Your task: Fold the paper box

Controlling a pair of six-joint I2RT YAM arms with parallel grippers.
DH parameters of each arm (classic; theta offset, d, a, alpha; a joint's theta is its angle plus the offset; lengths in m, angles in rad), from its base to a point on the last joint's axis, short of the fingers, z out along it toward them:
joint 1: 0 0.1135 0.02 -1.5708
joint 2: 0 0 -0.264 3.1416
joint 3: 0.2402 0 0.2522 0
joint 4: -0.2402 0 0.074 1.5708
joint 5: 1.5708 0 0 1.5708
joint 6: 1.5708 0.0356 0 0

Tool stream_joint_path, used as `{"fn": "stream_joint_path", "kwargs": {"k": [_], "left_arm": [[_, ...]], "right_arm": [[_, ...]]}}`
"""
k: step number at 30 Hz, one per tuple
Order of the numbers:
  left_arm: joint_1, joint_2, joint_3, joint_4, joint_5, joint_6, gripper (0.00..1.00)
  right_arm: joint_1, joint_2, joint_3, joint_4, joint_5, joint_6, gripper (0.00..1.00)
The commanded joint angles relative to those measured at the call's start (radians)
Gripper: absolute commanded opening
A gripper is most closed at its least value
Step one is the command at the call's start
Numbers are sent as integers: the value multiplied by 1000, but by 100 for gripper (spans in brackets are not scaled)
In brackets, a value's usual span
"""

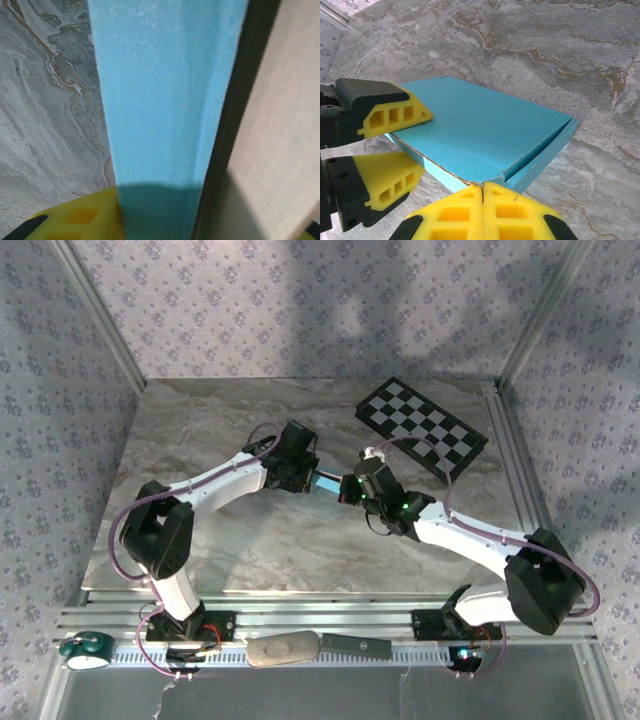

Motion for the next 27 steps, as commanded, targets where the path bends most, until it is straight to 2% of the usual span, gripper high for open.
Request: {"fn": "stream_joint_path", "kwargs": {"k": [1,11,19,27], "left_arm": [[10,25,46,-13,2,-17,43],[20,31,58,-18,8,-13,43],[22,48,72,-18,20,-8,42],[21,34,55,-16,26,-3,42]], "right_arm": [[5,-14,-25,59,29,-1,0],[6,-13,-70,126,31,-43,0],[10,3,-143,261,32,-113,0],[-2,-2,-86,171,25,-115,0]]}}
